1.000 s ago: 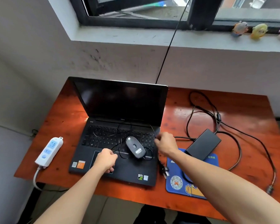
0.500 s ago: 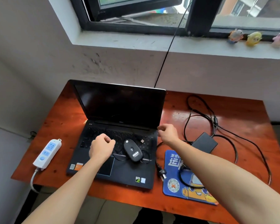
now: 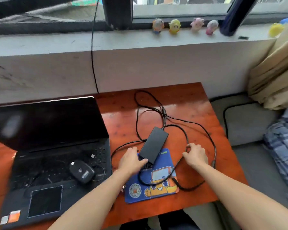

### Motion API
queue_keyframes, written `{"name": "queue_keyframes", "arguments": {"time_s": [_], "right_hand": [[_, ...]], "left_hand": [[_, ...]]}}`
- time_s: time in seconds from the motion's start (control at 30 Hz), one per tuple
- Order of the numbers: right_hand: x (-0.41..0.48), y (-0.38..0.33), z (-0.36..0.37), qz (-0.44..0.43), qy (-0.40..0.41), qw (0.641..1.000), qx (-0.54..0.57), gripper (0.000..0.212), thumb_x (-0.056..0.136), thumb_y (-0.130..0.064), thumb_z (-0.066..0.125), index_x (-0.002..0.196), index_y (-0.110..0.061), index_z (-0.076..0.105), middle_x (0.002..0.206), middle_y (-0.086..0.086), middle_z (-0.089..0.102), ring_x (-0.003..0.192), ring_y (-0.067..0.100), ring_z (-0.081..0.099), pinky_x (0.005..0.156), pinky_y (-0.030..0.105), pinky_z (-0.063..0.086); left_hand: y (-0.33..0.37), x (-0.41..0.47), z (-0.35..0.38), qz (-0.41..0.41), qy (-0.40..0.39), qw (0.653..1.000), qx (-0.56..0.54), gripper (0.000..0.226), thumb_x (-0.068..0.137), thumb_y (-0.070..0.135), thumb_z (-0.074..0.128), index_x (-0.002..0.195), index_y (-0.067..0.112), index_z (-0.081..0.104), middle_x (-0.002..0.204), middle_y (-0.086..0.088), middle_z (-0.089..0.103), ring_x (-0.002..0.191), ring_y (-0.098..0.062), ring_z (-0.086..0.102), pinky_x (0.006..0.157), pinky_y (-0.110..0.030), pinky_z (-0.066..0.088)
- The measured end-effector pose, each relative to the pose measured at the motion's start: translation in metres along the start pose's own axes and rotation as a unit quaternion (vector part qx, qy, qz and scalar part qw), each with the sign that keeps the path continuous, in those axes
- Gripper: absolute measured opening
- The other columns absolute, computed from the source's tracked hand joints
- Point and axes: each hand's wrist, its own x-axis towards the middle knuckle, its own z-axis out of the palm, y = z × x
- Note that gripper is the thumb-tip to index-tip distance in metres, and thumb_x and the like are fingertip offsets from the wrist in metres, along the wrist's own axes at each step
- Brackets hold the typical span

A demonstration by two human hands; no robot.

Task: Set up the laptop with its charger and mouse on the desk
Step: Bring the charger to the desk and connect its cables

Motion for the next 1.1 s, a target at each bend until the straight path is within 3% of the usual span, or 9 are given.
{"name": "queue_keyframes", "arguments": {"time_s": [0.23, 0.4, 0.47, 0.53, 0.6, 0.77, 0.87, 1.0, 1.1], "right_hand": [[0.029, 0.055, -0.030, -0.023, 0.000, 1.000, 0.003, 0.042, 0.088, -0.035, 0.057, 0.129, -0.026, 0.050, 0.128, 0.004, 0.052, 0.116, 0.026, 0.053, 0.088, 0.037, 0.046], [0.063, 0.031, -0.055, -0.094, 0.001, 0.991, 0.096, 0.032, 0.086, -0.037, 0.065, 0.114, -0.022, 0.063, 0.111, -0.001, 0.068, 0.104, 0.022, 0.062, 0.081, 0.030, 0.046], [0.072, 0.006, -0.064, -0.077, -0.085, 0.969, 0.220, 0.036, 0.084, -0.042, 0.070, 0.104, -0.012, 0.069, 0.105, 0.008, 0.072, 0.095, 0.022, 0.066, 0.078, 0.030, 0.046], [0.071, -0.024, -0.074, -0.028, -0.269, 0.894, 0.356, 0.044, 0.085, -0.049, 0.066, 0.102, -0.009, 0.069, 0.105, 0.014, 0.072, 0.091, 0.022, 0.069, 0.083, 0.036, 0.052], [0.064, -0.050, -0.083, -0.024, -0.372, 0.827, 0.421, 0.039, 0.087, -0.050, 0.063, 0.099, -0.013, 0.066, 0.104, 0.013, 0.071, 0.093, 0.024, 0.070, 0.090, 0.040, 0.050], [0.064, -0.098, -0.110, -0.057, -0.290, 0.788, 0.540, 0.029, 0.086, -0.029, 0.070, 0.104, -0.006, 0.062, 0.089, 0.012, 0.069, 0.081, 0.026, 0.065, 0.083, 0.040, 0.055], [0.073, -0.105, -0.141, -0.037, -0.250, 0.743, 0.620, 0.019, 0.088, -0.024, 0.068, 0.096, -0.009, 0.060, 0.085, 0.010, 0.068, 0.074, 0.024, 0.067, 0.064, 0.033, 0.058], [0.094, -0.100, -0.185, -0.002, -0.169, 0.675, 0.718, 0.019, 0.088, -0.026, 0.066, 0.100, -0.012, 0.061, 0.085, 0.006, 0.066, 0.071, 0.020, 0.066, 0.051, 0.028, 0.053], [0.107, -0.093, -0.211, 0.007, -0.136, 0.628, 0.766, 0.025, 0.088, -0.027, 0.067, 0.107, -0.012, 0.061, 0.094, 0.007, 0.068, 0.078, 0.021, 0.067, 0.052, 0.030, 0.056]], "left_hand": [[0.047, 0.027, 0.038, -0.045, 0.026, 0.989, 0.140, 0.115, 0.064, 0.059, 0.072, 0.149, 0.009, 0.013, 0.137, -0.011, 0.040, 0.125, -0.031, 0.042, 0.099, -0.041, 0.041], [0.062, 0.035, 0.017, -0.024, 0.038, 0.991, 0.124, 0.084, 0.051, 0.048, 0.076, 0.119, 0.014, 0.039, 0.116, -0.008, 0.046, 0.109, -0.029, 0.047, 0.089, -0.036, 0.044], [0.065, 0.033, -0.002, 0.013, 0.047, 0.993, 0.108, 0.080, 0.049, 0.047, 0.075, 0.114, 0.016, 0.042, 0.108, -0.005, 0.045, 0.101, -0.028, 0.050, 0.081, -0.036, 0.044], [0.073, 0.028, -0.021, 0.045, 0.073, 0.993, 0.084, 0.077, 0.048, 0.046, 0.074, 0.113, 0.018, 0.043, 0.103, -0.002, 0.044, 0.094, -0.025, 0.051, 0.074, -0.034, 0.043], [0.086, 0.023, -0.037, 0.063, 0.085, 0.993, 0.052, 0.075, 0.050, 0.044, 0.075, 0.115, 0.021, 0.043, 0.102, 0.000, 0.044, 0.090, -0.024, 0.053, 0.073, -0.033, 0.044], [0.111, 0.017, -0.068, 0.074, 0.118, 0.983, -0.122, 0.090, 0.056, 0.032, 0.089, 0.132, 0.025, 0.040, 0.116, 0.004, 0.050, 0.104, -0.015, 0.053, 0.084, -0.026, 0.044], [0.112, 0.016, -0.071, 0.037, 0.067, 0.938, -0.337, 0.086, 0.062, 0.011, 0.088, 0.132, 0.027, 0.040, 0.105, -0.005, 0.058, 0.088, -0.023, 0.064, 0.060, -0.030, 0.053], [0.104, 0.014, -0.079, 0.015, 0.043, 0.934, -0.355, 0.023, 0.080, -0.007, 0.068, 0.095, 0.009, 0.064, 0.064, -0.014, 0.059, 0.042, -0.013, 0.053, 0.047, -0.023, 0.044], [0.104, 0.021, -0.106, 0.025, 0.127, 0.937, -0.324, 0.024, 0.082, -0.012, 0.055, 0.074, 0.009, 0.064, 0.051, -0.009, 0.055, 0.039, -0.009, 0.051, 0.044, -0.017, 0.041]]}}
